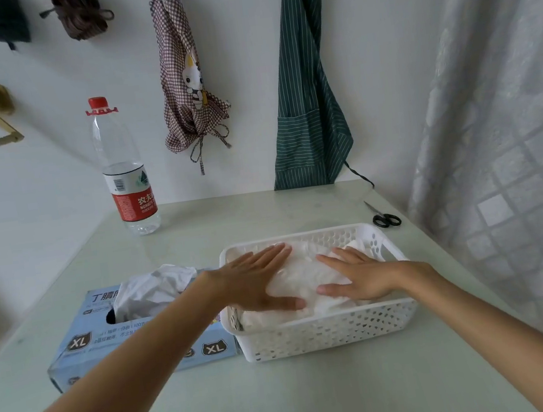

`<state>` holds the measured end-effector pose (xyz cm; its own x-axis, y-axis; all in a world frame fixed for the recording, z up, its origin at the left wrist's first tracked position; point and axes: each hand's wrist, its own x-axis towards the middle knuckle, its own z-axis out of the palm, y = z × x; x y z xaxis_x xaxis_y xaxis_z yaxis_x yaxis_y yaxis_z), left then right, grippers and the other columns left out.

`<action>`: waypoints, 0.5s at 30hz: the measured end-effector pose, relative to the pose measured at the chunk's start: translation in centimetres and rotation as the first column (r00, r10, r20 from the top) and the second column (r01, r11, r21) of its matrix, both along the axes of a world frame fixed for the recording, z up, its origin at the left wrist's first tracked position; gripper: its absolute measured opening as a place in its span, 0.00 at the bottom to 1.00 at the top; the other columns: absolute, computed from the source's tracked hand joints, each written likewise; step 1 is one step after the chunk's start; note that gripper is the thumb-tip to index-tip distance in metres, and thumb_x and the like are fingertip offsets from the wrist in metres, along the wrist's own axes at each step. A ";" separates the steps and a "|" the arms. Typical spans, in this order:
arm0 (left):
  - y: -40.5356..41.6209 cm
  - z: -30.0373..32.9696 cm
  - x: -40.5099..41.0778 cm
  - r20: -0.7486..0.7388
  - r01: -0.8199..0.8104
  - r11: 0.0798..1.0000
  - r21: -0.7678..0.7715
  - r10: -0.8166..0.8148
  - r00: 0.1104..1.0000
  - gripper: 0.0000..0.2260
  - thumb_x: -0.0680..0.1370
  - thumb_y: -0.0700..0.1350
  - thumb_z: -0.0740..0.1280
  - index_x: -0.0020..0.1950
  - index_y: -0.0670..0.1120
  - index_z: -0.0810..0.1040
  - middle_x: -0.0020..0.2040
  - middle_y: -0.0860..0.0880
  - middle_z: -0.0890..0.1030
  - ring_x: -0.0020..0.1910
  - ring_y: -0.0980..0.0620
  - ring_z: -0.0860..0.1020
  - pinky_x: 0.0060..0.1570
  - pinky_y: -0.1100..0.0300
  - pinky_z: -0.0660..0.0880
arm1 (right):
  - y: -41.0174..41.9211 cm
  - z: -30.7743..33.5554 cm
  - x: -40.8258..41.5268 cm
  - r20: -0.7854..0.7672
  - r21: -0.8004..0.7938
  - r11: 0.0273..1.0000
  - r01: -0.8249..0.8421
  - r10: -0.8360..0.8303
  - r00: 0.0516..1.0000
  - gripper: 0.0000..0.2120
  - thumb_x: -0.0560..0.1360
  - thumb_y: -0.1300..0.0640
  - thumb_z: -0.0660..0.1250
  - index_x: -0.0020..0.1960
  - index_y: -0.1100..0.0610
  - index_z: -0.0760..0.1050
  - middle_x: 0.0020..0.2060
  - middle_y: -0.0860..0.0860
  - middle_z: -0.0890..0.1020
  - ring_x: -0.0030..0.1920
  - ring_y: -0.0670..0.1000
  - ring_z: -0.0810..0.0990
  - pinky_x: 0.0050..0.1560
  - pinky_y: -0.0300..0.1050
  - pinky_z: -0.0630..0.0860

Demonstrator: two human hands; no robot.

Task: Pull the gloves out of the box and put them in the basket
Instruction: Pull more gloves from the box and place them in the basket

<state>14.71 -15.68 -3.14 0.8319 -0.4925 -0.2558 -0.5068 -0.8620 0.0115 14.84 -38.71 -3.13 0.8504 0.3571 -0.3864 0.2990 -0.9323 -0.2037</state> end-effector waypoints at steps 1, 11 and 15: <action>0.0 -0.2 0.2 -0.026 -0.023 0.999 0.039 0.025 0.999 0.47 0.70 0.74 0.52 0.76 0.51 0.32 0.76 0.53 0.35 0.76 0.54 0.37 0.75 0.51 0.40 | -0.4 -0.2 0.3 -0.047 -0.039 0.999 0.000 -0.002 0.999 0.40 0.74 0.30 0.52 0.76 0.42 0.35 0.75 0.45 0.34 0.75 0.49 0.32 0.75 0.56 0.39; -1.2 -2.1 -0.3 0.094 -0.074 0.933 0.352 0.044 0.995 0.44 0.73 0.72 0.49 0.76 0.46 0.34 0.77 0.51 0.35 0.76 0.53 0.37 0.74 0.50 0.36 | -1.2 -1.3 1.5 -0.178 -0.132 0.989 -0.071 0.046 0.983 0.48 0.69 0.27 0.56 0.75 0.42 0.30 0.74 0.43 0.31 0.75 0.47 0.31 0.74 0.61 0.38; -1.0 -1.2 -0.8 0.114 -0.068 0.959 0.274 0.038 0.993 0.45 0.72 0.73 0.50 0.77 0.46 0.38 0.78 0.50 0.40 0.77 0.52 0.40 0.74 0.48 0.37 | -1.2 -0.4 1.6 -0.165 -0.084 0.996 -0.043 0.028 0.986 0.48 0.70 0.29 0.59 0.76 0.42 0.33 0.75 0.43 0.33 0.76 0.48 0.36 0.76 0.57 0.42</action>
